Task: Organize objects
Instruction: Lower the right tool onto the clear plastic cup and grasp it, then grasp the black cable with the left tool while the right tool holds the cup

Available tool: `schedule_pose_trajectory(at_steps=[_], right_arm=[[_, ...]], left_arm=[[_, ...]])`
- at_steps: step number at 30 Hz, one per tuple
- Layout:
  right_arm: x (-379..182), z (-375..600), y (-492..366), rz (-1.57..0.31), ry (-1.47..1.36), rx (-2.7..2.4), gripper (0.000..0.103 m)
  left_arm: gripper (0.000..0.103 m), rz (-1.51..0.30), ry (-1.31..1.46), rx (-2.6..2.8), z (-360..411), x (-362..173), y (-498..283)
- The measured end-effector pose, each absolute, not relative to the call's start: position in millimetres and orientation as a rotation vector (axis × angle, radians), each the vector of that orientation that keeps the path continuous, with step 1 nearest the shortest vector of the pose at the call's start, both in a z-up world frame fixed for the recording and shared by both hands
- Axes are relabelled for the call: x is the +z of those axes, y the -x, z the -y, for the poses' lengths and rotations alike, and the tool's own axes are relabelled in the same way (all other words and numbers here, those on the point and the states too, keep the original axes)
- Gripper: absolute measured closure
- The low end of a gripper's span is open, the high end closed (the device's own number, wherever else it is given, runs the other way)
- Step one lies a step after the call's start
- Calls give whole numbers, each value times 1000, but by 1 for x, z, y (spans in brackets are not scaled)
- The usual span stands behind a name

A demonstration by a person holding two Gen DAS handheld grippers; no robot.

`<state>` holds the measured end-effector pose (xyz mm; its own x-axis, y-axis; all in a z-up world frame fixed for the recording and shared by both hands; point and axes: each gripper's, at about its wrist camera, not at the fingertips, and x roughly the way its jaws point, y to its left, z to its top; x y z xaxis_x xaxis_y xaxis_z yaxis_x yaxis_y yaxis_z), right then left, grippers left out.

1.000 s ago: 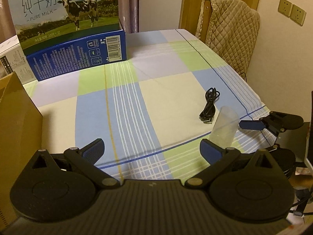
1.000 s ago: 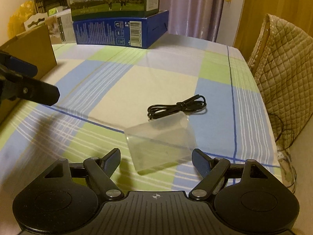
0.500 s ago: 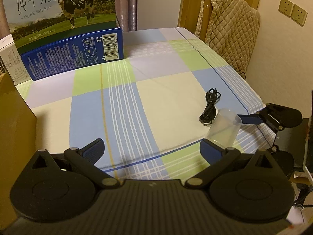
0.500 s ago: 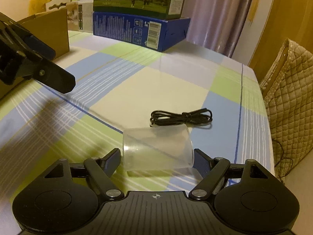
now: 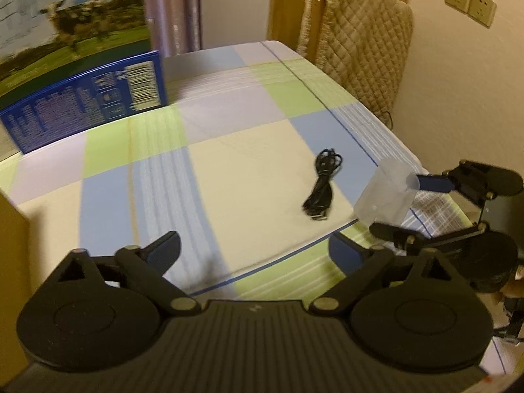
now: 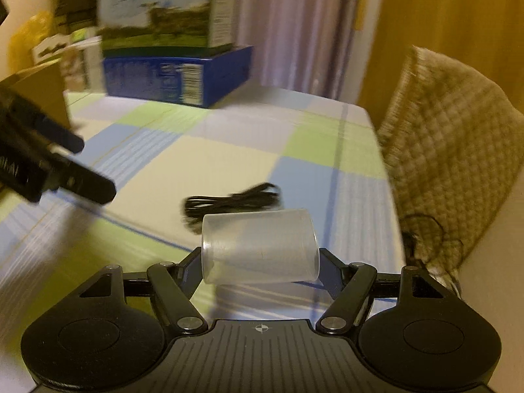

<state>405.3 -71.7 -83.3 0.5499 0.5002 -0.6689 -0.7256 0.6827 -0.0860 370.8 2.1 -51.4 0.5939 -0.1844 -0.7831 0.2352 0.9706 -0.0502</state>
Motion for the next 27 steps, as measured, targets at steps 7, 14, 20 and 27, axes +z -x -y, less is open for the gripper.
schedule_pose_trajectory(at_steps=[7,14,20,27], right_arm=[[-82,93,-425,-686,288,674,34],[-83,103,-432,-698,238,647,34],[-86,104,-431,-707,225,649,34],[-84,99,-420,-723,221,699,34]], left_arm=[[32,-897,-79,-326,21,-72,-392],[66,-873,-109,-405,42,-91,-405],[68,-855,-110,-422,53,-100,-414],[80,-887,-143,-376,56,-100,-406]])
